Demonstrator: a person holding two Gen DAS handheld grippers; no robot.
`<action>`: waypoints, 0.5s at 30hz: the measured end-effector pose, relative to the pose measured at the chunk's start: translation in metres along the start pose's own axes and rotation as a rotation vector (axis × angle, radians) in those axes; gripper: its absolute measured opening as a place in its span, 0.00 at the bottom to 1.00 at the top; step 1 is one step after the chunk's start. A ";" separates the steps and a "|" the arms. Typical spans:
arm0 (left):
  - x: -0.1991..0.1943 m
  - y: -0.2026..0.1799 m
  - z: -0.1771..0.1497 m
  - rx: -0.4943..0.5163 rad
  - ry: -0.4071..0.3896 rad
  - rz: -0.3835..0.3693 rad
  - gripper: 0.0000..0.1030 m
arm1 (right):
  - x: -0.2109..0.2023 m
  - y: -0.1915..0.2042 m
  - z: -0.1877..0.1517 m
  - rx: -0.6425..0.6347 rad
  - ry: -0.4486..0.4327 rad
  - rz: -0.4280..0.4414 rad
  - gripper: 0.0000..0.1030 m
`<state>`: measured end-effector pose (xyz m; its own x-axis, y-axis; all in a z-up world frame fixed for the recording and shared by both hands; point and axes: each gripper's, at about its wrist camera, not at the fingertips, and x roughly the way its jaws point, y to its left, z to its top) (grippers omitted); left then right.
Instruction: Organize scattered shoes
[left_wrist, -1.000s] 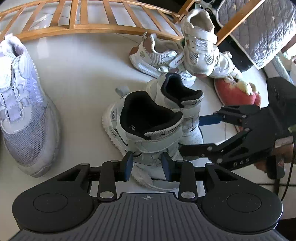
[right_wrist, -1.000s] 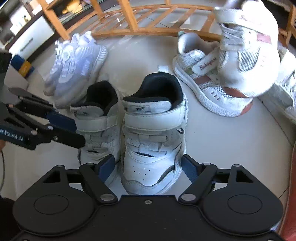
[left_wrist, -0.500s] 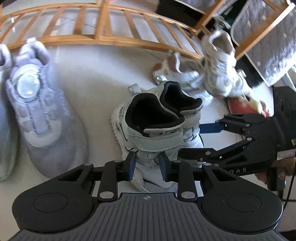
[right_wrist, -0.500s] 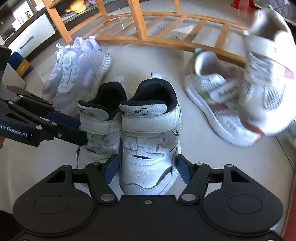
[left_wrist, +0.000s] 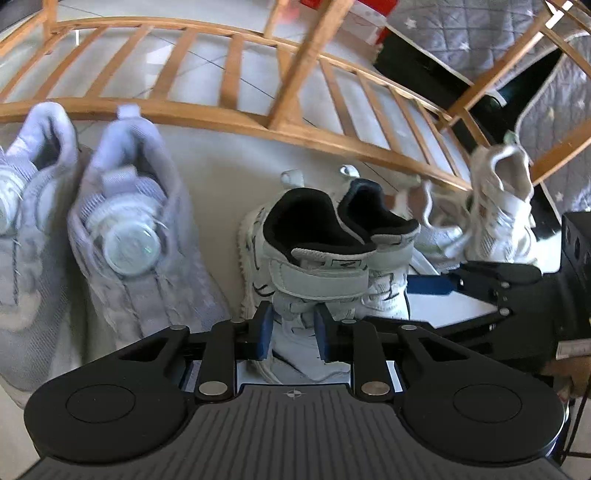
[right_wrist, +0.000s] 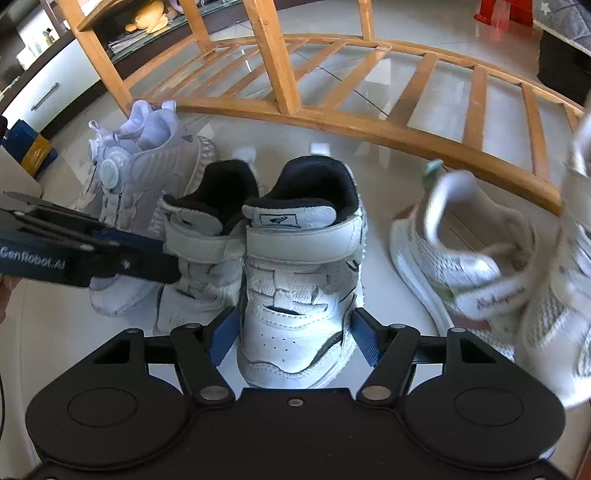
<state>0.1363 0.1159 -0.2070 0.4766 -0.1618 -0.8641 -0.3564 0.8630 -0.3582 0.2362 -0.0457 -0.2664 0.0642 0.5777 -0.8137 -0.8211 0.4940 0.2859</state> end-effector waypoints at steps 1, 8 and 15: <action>-0.001 0.002 0.001 -0.003 0.000 0.003 0.23 | 0.001 0.002 0.001 -0.014 0.000 -0.004 0.68; -0.007 0.017 -0.001 -0.011 0.002 0.021 0.24 | 0.006 0.018 0.002 -0.037 0.003 0.017 0.69; -0.006 0.018 0.000 -0.021 -0.003 0.036 0.25 | 0.007 0.020 0.005 -0.005 -0.018 -0.017 0.69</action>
<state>0.1269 0.1323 -0.2082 0.4656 -0.1291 -0.8756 -0.3902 0.8580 -0.3340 0.2230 -0.0291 -0.2638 0.0881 0.5809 -0.8092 -0.8227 0.5005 0.2697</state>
